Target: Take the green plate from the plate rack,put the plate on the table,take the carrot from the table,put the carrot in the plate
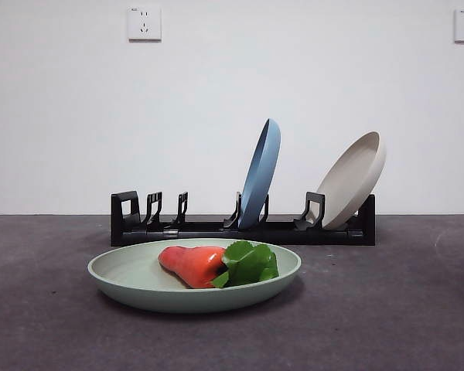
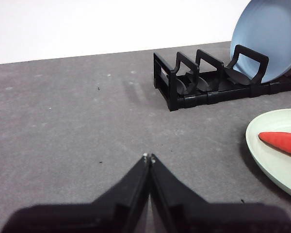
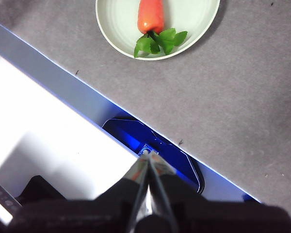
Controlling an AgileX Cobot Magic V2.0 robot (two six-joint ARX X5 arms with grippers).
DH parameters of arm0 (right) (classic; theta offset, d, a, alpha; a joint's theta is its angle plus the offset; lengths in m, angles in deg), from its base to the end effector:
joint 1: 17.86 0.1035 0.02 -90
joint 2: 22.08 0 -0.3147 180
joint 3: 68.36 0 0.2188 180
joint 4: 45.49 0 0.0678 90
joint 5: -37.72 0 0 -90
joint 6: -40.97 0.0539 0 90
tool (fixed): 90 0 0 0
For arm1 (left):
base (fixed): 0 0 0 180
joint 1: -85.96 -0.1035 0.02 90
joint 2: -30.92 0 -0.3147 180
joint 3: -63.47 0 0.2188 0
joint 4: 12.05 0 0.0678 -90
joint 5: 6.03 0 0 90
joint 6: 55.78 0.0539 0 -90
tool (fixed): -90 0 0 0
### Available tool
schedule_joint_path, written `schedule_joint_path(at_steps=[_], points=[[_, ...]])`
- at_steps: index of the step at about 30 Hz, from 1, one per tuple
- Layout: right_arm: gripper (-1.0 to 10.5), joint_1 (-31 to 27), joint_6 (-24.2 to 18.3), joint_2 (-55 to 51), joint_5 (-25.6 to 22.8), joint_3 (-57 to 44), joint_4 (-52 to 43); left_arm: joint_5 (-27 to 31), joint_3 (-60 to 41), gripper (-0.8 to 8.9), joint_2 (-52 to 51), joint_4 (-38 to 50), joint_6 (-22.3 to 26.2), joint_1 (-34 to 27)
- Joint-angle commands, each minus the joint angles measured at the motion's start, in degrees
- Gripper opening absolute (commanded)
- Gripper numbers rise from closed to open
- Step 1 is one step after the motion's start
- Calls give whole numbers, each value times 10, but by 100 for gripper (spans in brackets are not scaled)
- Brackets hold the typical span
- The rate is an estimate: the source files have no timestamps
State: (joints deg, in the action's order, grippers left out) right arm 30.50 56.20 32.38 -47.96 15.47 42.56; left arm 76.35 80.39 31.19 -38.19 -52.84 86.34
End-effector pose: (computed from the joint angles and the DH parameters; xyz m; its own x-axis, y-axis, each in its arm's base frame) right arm 0.0574 0.0707 0.3630 0.2881 0.4374 -0.8519 -0.5950 0.7788 0.1986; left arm 0.0344 -0.0074 0.1477 0.9767 -0.1391 -0.1634 0.1456 0.9889 0.0288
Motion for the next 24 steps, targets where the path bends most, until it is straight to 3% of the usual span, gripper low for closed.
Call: schedule_joint_path(at_steps=[1, 9, 13, 16, 20, 24], points=[[1, 1, 2, -2, -2, -1, -2, 0, -7, -3, -1, 1, -4, -2], [1, 1, 2, -3, -2, -1, -2, 0, -7, -3, -1, 1, -4, -2], [1, -30, -84, -32, -63, -2, -61, 0, -7, -3, -1, 1, -4, -2], [1, -97, -108, -72, -62, -11, -179, 0, -7, -3, -1, 1, -4, -2], [1, -228, -109, -144, 45, -70, -308, 0, -7, -3, -1, 1, -4, -2], [1, -348, -144, -218, 70, -167, -377, 0, -7, -3, -1, 1, -4, -2]])
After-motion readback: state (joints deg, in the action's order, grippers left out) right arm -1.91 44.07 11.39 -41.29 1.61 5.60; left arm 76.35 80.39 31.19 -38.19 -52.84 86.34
